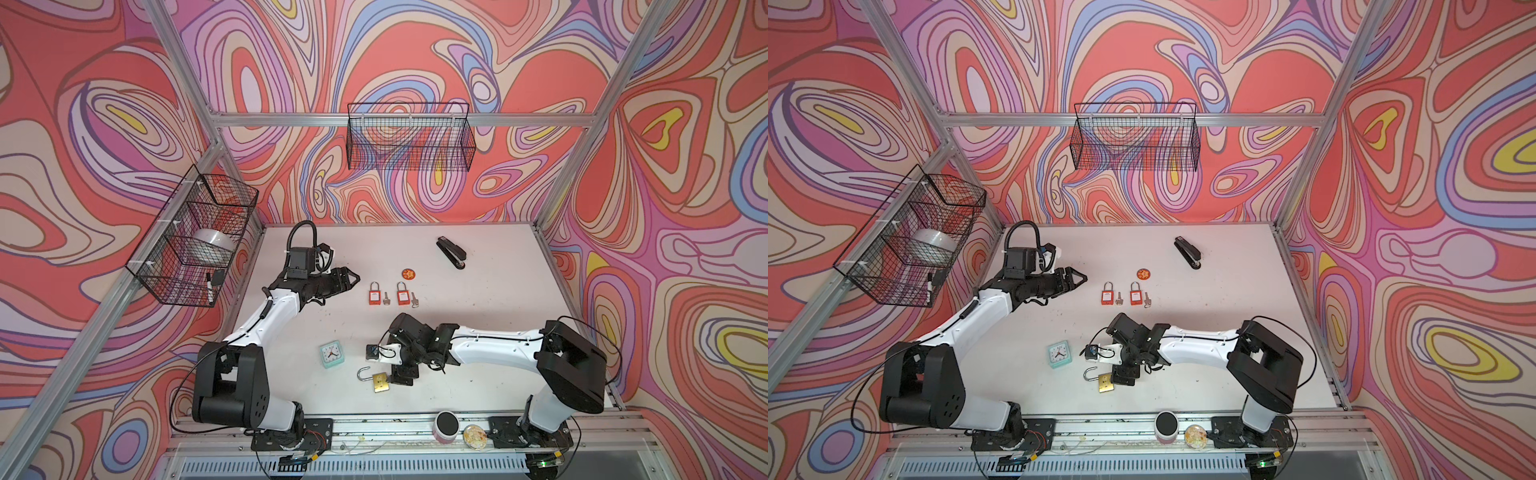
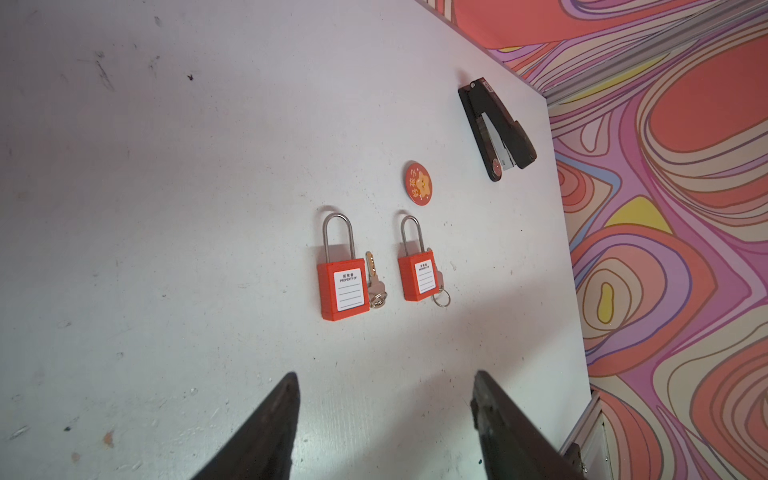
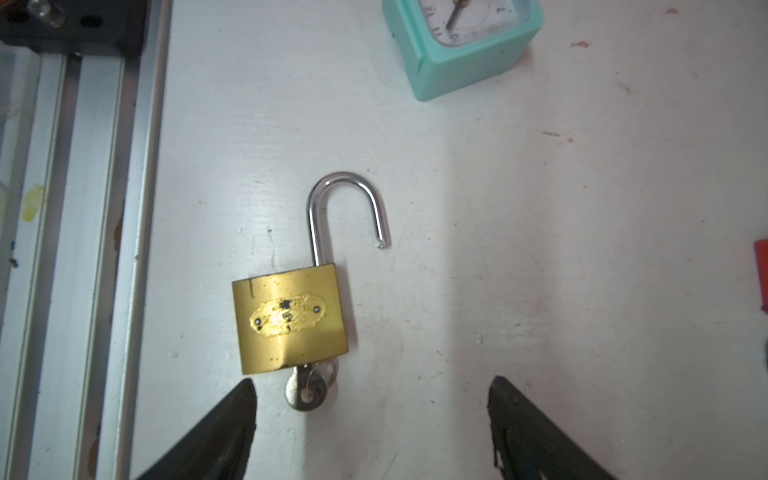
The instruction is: Lock with the key
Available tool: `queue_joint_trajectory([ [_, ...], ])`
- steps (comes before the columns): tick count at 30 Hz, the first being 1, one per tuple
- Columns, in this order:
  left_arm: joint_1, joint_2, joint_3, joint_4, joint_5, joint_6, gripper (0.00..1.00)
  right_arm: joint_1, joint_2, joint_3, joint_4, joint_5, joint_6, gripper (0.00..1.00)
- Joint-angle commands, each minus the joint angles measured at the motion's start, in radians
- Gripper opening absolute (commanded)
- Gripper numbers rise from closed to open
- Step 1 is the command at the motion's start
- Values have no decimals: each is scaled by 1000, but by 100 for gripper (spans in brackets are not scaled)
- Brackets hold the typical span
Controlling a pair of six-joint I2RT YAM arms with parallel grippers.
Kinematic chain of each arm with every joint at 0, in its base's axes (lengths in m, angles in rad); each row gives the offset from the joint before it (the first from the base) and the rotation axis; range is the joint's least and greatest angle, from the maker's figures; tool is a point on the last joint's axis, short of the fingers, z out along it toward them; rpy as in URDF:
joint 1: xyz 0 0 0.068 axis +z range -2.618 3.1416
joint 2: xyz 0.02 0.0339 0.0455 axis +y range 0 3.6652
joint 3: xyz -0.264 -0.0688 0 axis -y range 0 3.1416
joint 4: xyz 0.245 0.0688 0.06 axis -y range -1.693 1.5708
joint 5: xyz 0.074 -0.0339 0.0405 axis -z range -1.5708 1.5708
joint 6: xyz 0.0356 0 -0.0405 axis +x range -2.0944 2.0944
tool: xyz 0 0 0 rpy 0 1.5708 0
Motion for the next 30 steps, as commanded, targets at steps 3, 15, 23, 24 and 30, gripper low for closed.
queue_joint_trajectory([
  [3,10,-23,-9,-47,22,15,67,43,58,77,-114,-24,-73,88],
  [15,12,-39,-12,-63,11,20,68,81,184,157,-158,10,-73,80],
  [23,13,-47,-11,-75,7,26,68,86,221,183,-169,5,-79,74],
  [24,13,-47,-11,-76,7,26,67,88,226,185,-172,5,-81,72],
  [30,13,-50,-11,-79,7,27,68,90,232,186,-188,7,-86,51],
])
